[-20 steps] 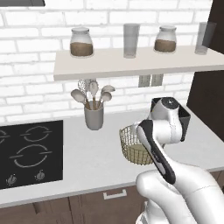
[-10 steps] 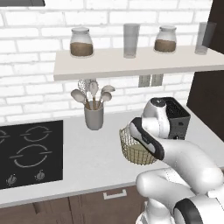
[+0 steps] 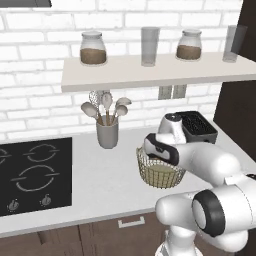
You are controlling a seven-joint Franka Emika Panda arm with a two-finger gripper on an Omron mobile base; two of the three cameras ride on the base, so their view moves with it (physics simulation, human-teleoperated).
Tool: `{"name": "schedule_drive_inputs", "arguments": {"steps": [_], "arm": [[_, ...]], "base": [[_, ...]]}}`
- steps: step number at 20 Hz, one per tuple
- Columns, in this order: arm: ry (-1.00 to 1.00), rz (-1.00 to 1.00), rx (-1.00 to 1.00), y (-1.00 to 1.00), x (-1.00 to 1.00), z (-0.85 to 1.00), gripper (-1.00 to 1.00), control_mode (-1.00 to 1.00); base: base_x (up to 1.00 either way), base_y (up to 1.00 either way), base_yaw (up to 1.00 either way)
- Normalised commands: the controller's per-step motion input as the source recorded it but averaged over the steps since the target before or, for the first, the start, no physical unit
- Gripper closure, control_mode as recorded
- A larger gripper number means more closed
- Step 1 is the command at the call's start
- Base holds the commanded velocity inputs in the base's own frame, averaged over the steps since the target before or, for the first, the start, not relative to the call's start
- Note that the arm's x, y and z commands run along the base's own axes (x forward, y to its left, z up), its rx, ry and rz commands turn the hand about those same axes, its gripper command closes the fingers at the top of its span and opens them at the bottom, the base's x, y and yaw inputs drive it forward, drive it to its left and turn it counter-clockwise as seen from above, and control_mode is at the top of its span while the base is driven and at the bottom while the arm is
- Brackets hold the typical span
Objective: Open the cabinet, pick up the bread from the cabinet and place it in the basket. Then move the basket to the dining counter.
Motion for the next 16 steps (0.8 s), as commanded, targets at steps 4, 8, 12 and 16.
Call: {"name": "schedule_drive_inputs", "arguments": {"steps": [4,8,12,16], "arm": [[0.00,0.00,0.00,0.00,0.16,-0.32,1.00,-1.00],[0.00,0.00,0.00,0.00,0.03,-0.16,1.00,-1.00],[0.00,0.03,0.00,-0.03,-0.01,-0.07,-1.00,-1.00],[0.00,0.03,0.00,-0.05,-0.20,0.04,-1.00,-1.00]], "base": [[0.00,0.00,0.00],[0.00,0.00,0.00],[0.00,0.00,0.00],[0.00,0.00,0.00]]}}
